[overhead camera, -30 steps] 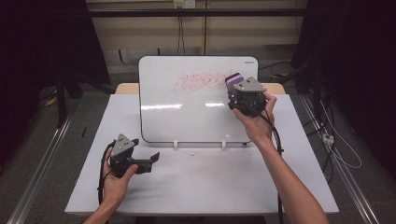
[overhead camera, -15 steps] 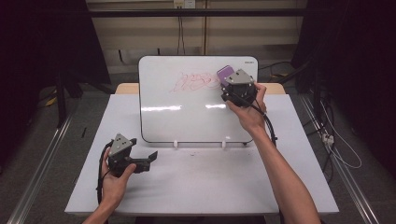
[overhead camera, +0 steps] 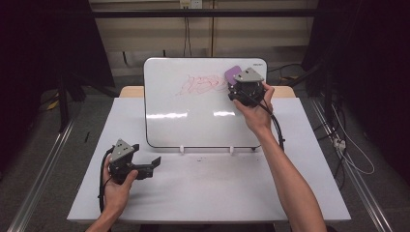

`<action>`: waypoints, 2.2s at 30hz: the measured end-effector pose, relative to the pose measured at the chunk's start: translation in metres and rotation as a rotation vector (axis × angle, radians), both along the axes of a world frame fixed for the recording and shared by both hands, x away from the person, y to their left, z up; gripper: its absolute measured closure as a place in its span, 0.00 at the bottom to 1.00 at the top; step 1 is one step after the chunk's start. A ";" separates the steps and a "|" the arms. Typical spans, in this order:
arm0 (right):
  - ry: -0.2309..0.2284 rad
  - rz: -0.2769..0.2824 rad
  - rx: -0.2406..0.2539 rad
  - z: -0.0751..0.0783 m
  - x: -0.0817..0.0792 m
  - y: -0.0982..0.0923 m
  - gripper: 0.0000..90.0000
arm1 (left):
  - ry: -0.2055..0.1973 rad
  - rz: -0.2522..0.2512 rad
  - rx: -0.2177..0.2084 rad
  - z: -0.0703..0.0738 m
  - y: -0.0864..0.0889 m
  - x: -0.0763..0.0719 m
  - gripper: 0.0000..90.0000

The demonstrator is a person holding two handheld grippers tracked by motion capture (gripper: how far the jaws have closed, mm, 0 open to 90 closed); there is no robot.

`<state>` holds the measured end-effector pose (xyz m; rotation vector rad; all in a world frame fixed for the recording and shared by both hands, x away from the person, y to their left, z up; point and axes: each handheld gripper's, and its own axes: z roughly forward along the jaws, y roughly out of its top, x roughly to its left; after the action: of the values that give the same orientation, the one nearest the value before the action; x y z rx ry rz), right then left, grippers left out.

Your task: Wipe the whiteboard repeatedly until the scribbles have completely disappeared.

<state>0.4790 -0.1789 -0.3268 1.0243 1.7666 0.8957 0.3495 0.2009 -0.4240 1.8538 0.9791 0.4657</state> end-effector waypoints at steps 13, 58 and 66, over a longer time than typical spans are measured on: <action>0.026 0.017 0.022 -0.005 0.001 0.017 0.46 | 0.007 -0.018 0.015 -0.003 -0.002 0.001 0.06; 0.070 0.096 0.006 -0.015 -0.003 0.087 0.46 | -0.004 -0.009 0.016 -0.002 0.003 0.000 0.06; 0.036 -0.004 0.093 0.006 0.012 0.041 0.46 | -0.005 0.000 0.011 -0.001 0.006 -0.002 0.06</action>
<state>0.4915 -0.1382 -0.3208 1.1094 1.7665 0.9699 0.3479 0.2069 -0.4250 1.8613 0.9749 0.4766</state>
